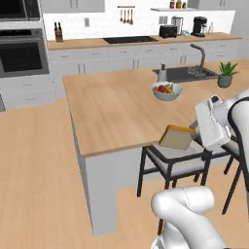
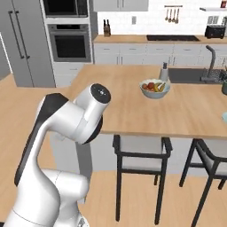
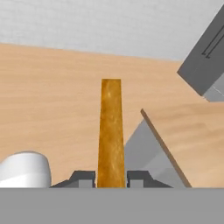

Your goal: Start the toaster. Once the lever pops up, take the bread to the plate on the dining counter.

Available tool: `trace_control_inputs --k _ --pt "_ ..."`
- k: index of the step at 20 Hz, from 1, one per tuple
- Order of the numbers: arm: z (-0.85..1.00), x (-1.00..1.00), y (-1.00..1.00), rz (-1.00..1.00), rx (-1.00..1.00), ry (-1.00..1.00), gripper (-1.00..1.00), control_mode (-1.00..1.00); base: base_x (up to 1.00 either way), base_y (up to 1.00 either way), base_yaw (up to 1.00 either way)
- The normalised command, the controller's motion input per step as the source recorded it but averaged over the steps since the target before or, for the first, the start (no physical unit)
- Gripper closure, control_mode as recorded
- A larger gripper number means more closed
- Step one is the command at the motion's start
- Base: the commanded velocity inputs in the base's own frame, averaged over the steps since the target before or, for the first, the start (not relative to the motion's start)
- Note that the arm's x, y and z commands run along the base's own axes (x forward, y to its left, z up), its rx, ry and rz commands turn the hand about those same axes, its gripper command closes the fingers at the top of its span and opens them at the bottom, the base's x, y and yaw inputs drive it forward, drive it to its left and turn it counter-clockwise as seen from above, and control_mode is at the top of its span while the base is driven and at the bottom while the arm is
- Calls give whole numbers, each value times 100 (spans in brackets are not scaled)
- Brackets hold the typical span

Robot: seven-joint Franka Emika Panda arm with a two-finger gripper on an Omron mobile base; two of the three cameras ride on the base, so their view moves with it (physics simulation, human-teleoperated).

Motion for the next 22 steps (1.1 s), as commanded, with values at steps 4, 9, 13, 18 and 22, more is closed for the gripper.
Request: trace_control_inputs --k 4,9,13,18,22 --pt "0 0 0 0 0 0 100 100 -1 -100 41" --pt "0 0 0 0 0 0 100 100 -20 -100 35" --pt "0 0 0 0 0 0 100 100 -62 -100 13" --pt "0 0 0 0 0 0 100 100 -19 -100 2" --pt "0 0 0 0 0 0 100 100 0 -100 0"
